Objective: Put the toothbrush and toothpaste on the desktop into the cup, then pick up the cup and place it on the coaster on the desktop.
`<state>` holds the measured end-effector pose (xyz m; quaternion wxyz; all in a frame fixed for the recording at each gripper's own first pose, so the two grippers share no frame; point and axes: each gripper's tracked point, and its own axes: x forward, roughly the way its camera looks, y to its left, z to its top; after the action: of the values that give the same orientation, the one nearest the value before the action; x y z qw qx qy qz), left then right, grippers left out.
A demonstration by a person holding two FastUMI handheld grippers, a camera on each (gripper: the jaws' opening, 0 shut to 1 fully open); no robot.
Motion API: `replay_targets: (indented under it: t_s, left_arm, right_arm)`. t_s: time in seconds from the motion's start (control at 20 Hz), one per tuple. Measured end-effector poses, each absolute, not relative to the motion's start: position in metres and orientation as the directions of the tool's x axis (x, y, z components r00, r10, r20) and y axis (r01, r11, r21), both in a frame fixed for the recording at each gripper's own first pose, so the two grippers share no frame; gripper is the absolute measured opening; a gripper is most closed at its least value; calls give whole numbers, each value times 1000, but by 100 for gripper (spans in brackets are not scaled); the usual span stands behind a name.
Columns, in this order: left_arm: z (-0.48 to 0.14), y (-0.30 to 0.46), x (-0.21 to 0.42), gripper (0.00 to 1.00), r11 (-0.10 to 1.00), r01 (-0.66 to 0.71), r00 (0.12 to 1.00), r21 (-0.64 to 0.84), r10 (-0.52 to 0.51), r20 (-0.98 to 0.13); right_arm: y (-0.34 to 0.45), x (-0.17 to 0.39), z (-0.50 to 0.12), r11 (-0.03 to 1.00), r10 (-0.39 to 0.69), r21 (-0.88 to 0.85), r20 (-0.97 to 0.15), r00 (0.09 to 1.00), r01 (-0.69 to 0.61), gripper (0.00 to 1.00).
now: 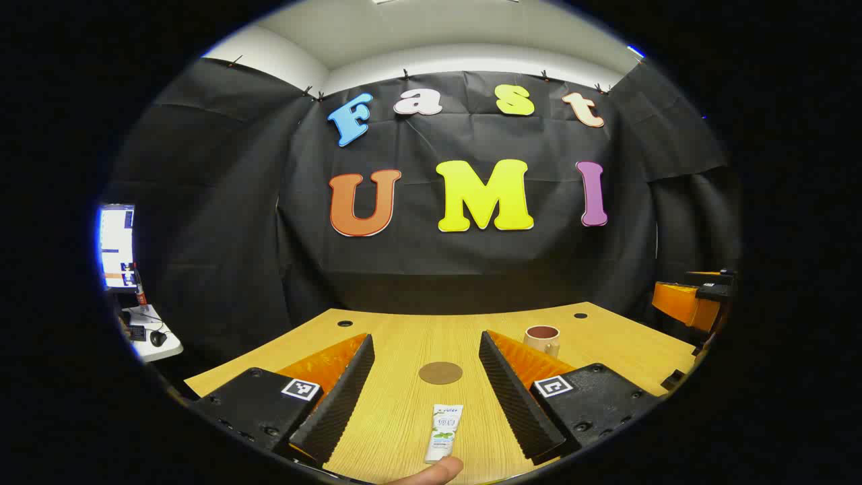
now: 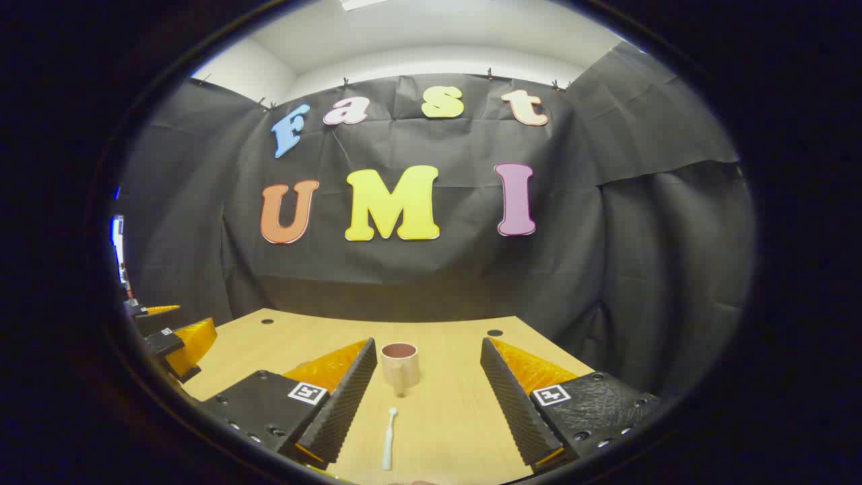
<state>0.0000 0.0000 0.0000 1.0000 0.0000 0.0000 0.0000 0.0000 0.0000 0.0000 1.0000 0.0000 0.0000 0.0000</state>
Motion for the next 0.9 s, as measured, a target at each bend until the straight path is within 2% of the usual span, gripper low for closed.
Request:
replay_targets:
  t_s: [0.1,0.15,0.2,0.25,0.4,0.5,0.55,0.9]
  left_arm:
    - [1,-3,-1,99,1000,9,1000,1,-9,5]
    - [1,-3,-2,94,1000,10,1000,1,-10,7]
    - [3,-4,-2,99,1000,11,1000,-1,-11,11]
    - [4,-3,-3,99,1000,12,1000,-2,-12,14]
    - [4,-3,-6,99,1000,13,1000,-3,-13,14]
    - [3,-2,-5,99,1000,13,1000,-5,-13,14]
    - [3,-1,-5,99,1000,11,1000,-5,-11,11]
    - [-3,6,-2,99,1000,-4,1000,-18,4,-6]
  right_arm:
    - [3,0,-1,1000,4,0,3,1000,-4,95]
    - [5,1,-2,1000,10,-7,-2,1000,-10,95]
    - [6,1,-4,1000,12,-15,-9,1000,-12,96]
    - [7,0,-5,1000,13,-19,-11,1000,-14,97]
    - [11,-1,-7,999,27,-18,-14,1000,-27,97]
    - [13,0,-11,999,33,-26,-22,999,-34,92]
    - [12,1,-11,999,30,-26,-23,999,-31,97]
    - [18,4,-17,999,33,-31,-39,999,-34,97]
